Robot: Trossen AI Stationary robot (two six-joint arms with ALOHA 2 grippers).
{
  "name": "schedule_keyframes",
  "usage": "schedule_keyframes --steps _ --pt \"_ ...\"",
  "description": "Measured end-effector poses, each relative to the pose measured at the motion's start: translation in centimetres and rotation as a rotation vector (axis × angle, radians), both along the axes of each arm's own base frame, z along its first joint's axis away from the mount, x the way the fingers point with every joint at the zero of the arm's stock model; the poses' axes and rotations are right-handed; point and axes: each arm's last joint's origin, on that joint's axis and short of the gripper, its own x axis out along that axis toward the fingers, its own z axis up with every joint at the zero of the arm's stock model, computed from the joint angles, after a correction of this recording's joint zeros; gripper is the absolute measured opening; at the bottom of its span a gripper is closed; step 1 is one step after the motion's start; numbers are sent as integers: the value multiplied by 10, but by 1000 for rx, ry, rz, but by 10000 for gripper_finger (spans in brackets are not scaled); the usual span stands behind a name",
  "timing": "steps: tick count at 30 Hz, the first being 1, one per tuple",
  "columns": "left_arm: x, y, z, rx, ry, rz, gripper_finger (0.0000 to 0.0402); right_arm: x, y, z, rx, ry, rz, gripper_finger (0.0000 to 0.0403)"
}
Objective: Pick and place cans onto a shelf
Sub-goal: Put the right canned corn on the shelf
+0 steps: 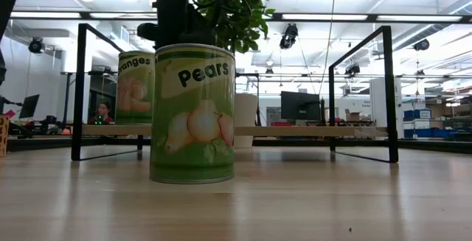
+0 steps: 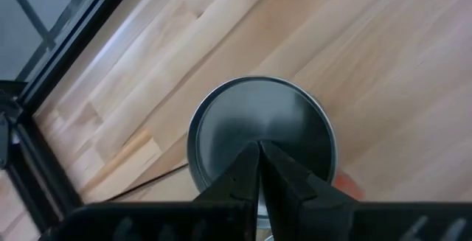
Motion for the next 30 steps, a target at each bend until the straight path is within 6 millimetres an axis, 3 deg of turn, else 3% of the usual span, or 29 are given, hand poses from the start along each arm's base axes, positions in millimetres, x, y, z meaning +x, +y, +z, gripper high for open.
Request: schedule_keyframes --steps 30 --pt "-4 -6 0 17 34 20 0 0 0 0 0 0 0 9"
